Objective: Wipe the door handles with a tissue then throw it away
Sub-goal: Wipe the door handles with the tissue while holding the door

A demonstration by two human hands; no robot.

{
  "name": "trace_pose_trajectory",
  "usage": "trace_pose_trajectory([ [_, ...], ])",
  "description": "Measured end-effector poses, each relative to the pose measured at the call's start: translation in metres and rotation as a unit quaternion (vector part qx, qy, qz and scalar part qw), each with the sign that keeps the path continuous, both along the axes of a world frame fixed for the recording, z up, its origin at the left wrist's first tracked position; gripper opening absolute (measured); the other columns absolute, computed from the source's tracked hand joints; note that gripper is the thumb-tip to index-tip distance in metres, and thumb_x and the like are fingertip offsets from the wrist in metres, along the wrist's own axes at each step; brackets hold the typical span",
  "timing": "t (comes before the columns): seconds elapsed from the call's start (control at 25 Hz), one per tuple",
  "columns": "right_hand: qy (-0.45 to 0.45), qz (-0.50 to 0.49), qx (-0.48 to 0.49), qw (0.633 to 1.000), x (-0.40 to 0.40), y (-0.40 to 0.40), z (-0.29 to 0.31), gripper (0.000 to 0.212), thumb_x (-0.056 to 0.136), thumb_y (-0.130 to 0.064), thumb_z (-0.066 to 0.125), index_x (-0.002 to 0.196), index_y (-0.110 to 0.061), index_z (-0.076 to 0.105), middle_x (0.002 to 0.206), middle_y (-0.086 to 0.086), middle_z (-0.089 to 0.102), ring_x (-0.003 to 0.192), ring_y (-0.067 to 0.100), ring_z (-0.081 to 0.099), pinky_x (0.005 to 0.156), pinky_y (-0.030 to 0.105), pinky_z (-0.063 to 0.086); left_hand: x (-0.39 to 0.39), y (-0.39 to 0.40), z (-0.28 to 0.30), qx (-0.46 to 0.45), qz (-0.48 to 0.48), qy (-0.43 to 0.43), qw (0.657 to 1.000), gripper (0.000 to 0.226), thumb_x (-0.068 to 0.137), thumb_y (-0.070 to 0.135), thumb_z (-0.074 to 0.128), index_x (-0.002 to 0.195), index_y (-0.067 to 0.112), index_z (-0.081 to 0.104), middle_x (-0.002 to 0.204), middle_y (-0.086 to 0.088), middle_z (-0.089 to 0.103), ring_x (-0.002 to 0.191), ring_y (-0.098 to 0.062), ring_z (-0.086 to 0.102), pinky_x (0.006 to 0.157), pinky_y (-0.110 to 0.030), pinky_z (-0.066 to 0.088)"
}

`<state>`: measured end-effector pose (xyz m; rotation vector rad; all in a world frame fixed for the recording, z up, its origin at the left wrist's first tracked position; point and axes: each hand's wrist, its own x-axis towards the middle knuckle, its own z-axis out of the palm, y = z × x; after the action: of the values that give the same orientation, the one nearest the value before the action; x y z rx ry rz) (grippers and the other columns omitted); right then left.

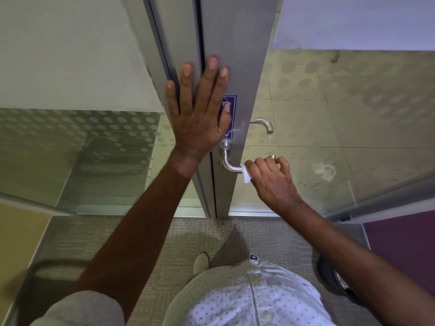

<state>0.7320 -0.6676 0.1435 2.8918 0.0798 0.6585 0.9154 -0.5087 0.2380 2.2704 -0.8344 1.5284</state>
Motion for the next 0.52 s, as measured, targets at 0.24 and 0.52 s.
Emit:
trace_pose_trajectory([
  [0.24, -0.042, 0.058, -0.047, 0.996, 0.0, -0.039, -0.008, 0.035, 0.101, -0.006, 0.042, 0.131, -0.021, 0.053, 0.118, 0.0, 0.054, 0.12, 0.023, 0.055, 0.11, 0.046, 0.023, 0.002, 0.0, -0.001, 0.001, 0.005, -0.005, 1.0, 0.076, 0.107, 0.046, 0.043, 0.168, 0.027, 0.003, 0.166, 0.0, 0.025, 0.163, -0.023, -0.014, 0.133, -0.049, -0.006],
  [0.52, -0.049, 0.083, -0.057, 0.994, 0.007, -0.057, -0.002, 0.021, 0.1, -0.005, 0.044, 0.105, -0.02, 0.058, 0.109, 0.002, 0.066, 0.105, 0.025, 0.064, 0.103, 0.044, 0.031, 0.002, 0.0, -0.002, 0.0, 0.005, 0.001, 1.0, 0.076, 0.107, 0.045, 0.044, 0.168, 0.027, 0.003, 0.165, -0.001, 0.029, 0.163, -0.023, -0.015, 0.133, -0.049, -0.007],
])
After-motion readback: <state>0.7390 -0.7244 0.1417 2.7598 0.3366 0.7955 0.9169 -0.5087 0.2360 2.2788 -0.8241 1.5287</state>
